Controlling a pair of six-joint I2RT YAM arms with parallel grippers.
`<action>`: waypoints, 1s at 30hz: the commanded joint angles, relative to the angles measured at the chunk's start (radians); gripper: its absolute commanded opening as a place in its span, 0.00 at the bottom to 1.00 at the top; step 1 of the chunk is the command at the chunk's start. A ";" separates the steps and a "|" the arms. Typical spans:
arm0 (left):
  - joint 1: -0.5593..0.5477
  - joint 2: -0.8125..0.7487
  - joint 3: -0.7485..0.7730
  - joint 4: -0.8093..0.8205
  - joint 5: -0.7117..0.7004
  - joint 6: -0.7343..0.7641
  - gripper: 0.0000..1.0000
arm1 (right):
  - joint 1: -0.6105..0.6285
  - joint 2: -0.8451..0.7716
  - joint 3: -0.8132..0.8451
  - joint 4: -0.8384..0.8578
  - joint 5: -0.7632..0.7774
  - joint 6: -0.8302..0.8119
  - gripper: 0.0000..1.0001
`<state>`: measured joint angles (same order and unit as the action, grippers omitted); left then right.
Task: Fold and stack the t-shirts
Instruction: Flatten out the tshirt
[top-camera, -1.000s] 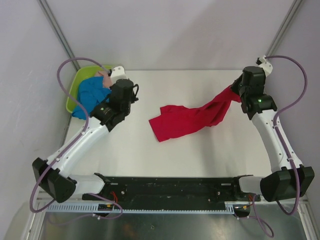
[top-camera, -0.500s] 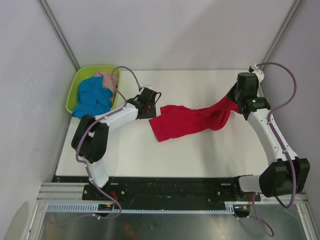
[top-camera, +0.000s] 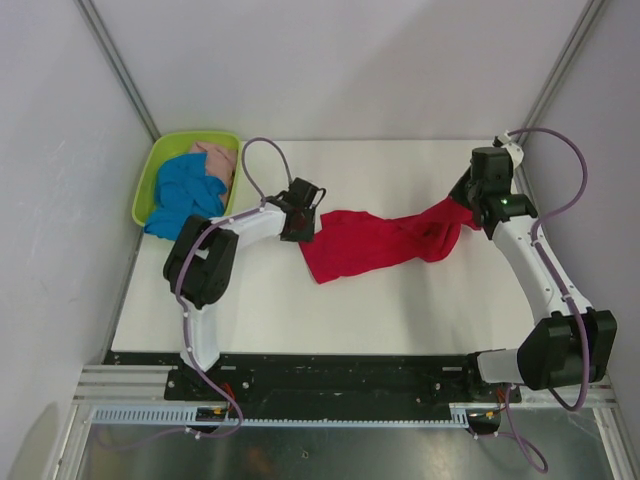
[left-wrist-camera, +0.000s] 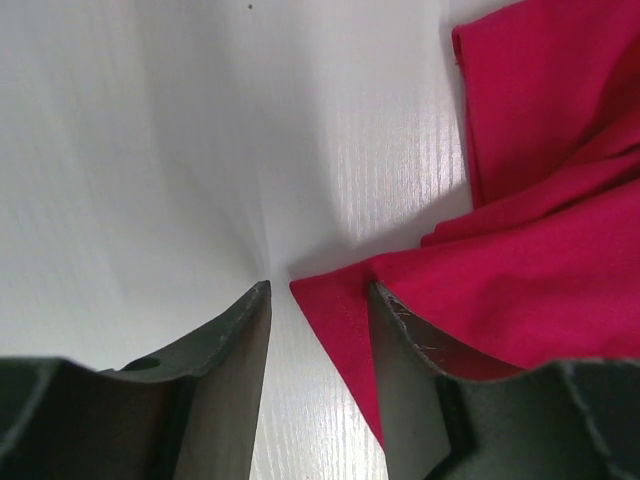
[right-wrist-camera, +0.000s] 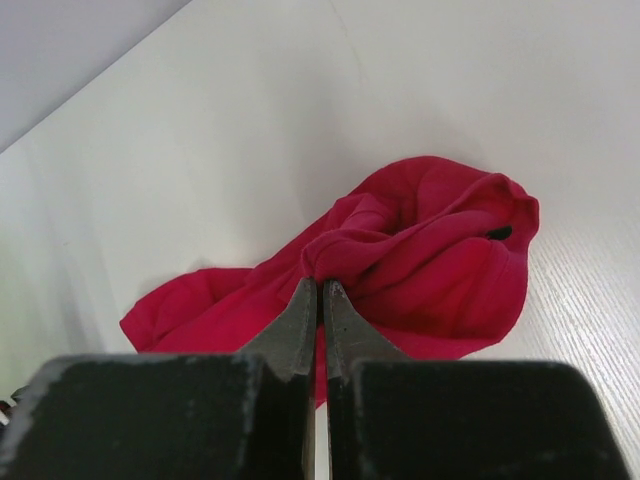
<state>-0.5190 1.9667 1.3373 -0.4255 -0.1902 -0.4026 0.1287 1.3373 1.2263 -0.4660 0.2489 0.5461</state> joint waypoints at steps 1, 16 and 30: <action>0.002 0.024 0.053 0.016 0.017 0.078 0.48 | -0.005 0.012 -0.001 0.030 -0.017 0.008 0.00; -0.001 0.056 0.036 0.007 0.060 0.076 0.24 | -0.004 0.014 -0.003 0.036 -0.030 0.012 0.00; -0.002 -0.301 -0.036 -0.013 -0.228 -0.012 0.00 | -0.023 -0.081 -0.002 0.024 0.059 0.025 0.00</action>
<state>-0.5213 1.8915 1.3064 -0.4362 -0.2363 -0.3725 0.1257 1.3441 1.2228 -0.4583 0.2386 0.5499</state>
